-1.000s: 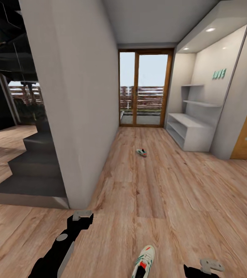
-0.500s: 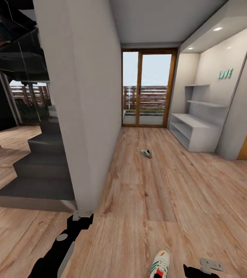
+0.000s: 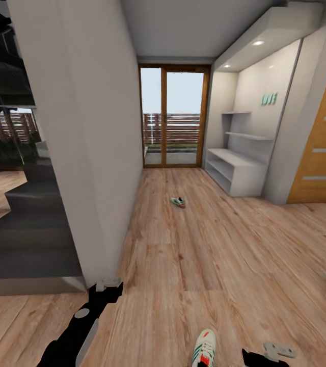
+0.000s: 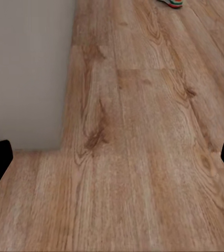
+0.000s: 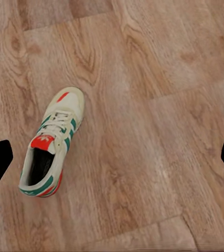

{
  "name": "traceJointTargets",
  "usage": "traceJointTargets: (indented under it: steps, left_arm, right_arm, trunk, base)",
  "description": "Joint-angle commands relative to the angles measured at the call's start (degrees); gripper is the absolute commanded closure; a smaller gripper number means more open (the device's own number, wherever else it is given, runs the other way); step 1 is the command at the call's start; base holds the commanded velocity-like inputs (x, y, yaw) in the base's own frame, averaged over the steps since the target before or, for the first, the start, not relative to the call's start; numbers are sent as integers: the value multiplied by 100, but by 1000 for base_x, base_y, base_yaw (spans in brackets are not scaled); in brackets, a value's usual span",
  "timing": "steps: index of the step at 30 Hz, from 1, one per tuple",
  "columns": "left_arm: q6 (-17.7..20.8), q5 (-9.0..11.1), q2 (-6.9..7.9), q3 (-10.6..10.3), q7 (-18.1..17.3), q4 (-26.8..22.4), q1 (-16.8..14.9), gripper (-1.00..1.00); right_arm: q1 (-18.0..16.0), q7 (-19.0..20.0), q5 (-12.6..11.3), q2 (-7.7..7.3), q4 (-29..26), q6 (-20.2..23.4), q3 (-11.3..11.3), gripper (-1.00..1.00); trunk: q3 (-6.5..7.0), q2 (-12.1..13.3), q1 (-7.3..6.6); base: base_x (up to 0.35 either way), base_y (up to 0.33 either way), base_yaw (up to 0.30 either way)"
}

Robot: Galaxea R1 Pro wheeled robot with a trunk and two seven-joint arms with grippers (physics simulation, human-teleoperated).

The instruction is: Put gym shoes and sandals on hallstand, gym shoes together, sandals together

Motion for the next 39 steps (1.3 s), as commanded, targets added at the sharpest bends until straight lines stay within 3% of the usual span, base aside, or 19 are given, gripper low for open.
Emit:
traceJointTargets:
  steps: [1, 10, 39]
  left_arm:
    - [30, 6, 0, -1, -3, -11, 0, -100]
    - [30, 5, 0, -1, -6, -13, 0, -100]
    - [30, 5, 0, -1, -3, -15, 0, -100]
  right_arm:
    - [-2, 7, -6, 0, -7, 30, -3, -100]
    - [-4, 8, -6, 0, -2, 30, -3, -100]
    - [-2, 7, -6, 0, -7, 30, -3, -100]
  trunk:
    - [-6, -3, -1]
    - [-6, -3, -1]
    - [-6, -3, -1]
  base:
    - [6, 7, -298]
    - [18, 64, -265]
    - [121, 275, -8]
